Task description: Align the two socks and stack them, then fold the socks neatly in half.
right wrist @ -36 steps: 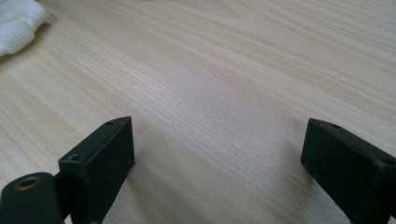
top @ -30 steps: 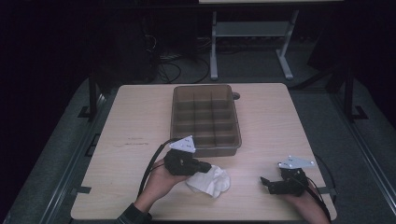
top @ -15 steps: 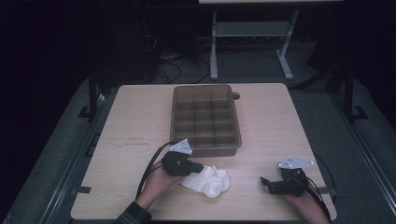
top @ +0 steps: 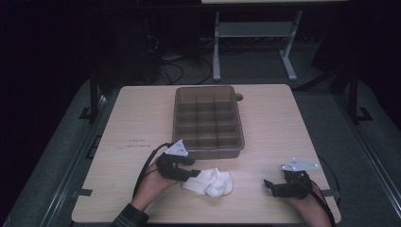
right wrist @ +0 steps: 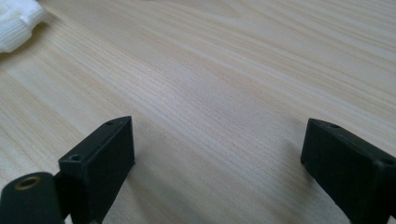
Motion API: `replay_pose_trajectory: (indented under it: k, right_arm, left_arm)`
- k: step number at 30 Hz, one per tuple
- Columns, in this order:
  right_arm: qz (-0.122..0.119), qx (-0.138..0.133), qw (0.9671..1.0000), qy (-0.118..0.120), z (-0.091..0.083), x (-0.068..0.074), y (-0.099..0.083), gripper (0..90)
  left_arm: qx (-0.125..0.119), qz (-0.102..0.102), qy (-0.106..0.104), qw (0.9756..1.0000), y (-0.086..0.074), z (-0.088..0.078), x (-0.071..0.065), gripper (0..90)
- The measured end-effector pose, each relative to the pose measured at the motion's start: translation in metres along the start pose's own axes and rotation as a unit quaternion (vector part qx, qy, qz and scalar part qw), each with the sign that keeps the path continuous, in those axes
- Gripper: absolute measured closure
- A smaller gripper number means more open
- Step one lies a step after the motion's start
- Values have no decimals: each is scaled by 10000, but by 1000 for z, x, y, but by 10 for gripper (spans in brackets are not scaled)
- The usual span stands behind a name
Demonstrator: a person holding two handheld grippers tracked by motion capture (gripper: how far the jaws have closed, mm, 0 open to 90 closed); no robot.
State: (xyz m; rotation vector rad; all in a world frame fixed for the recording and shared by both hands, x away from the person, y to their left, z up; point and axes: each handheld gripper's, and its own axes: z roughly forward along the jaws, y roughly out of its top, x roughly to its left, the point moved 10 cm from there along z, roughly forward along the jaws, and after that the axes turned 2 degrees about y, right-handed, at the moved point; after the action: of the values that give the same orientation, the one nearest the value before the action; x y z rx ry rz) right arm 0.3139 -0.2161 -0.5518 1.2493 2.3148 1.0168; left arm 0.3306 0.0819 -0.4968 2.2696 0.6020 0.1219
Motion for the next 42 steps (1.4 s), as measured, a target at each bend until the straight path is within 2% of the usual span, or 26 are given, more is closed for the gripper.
replay_pose_trajectory:
  k: [11,14,16,17,21,27,35,37,42]
  right_arm:
    - [-14,2,10000,16,-1,0,-1,92]
    - [-21,64,10000,34,-1,0,-1,96]
    - [-7,127,9999,15,-2,0,-1,107]
    - [-25,133,9999,29,-2,0,0,146]
    - [-19,106,9999,108,-5,3,6,187]
    - [-164,-74,9988,462,-6,27,22,242]
    - [-384,-235,9946,931,0,62,44,273]
    - [-500,-301,9930,1023,1,71,50,294]
    - [-582,-404,9887,1324,4,92,62,353]
  left_arm:
    - [-99,-282,296,9991,-37,-20,24,510]
    - [-117,-347,383,9986,-42,-21,29,518]
    - [-134,-409,356,9984,-43,-18,31,518]
    - [-100,-410,348,9985,-44,-16,31,519]
    - [-36,-335,299,9990,-43,-11,28,524]
    - [99,-186,307,9993,-43,-3,23,526]
    - [349,43,419,9985,-48,5,22,534]
    - [342,34,421,9985,-48,5,22,534]
    - [75,-23,392,9992,-37,0,19,533]
